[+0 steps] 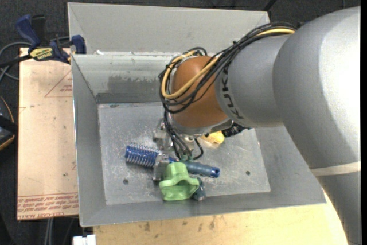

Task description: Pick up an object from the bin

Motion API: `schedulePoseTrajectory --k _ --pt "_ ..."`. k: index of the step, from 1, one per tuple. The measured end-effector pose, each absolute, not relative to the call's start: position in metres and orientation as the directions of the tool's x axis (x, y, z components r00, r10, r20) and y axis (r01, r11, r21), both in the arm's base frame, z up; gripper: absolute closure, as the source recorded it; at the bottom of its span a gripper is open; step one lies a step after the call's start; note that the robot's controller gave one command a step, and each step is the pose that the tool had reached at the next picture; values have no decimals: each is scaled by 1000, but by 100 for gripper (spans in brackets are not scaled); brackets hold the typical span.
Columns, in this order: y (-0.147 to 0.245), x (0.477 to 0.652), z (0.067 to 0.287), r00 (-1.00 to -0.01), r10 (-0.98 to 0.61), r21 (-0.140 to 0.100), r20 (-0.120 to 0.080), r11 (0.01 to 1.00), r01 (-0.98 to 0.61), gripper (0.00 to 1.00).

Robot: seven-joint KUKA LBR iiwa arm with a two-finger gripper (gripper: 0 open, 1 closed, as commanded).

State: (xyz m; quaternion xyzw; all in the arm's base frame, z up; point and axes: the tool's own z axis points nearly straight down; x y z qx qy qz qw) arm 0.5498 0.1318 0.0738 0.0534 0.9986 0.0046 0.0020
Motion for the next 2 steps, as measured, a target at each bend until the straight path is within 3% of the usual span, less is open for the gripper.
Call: schedulePoseTrajectory --k 2 --pt "136 552 78 -994 106 3 -1 994 106 0"
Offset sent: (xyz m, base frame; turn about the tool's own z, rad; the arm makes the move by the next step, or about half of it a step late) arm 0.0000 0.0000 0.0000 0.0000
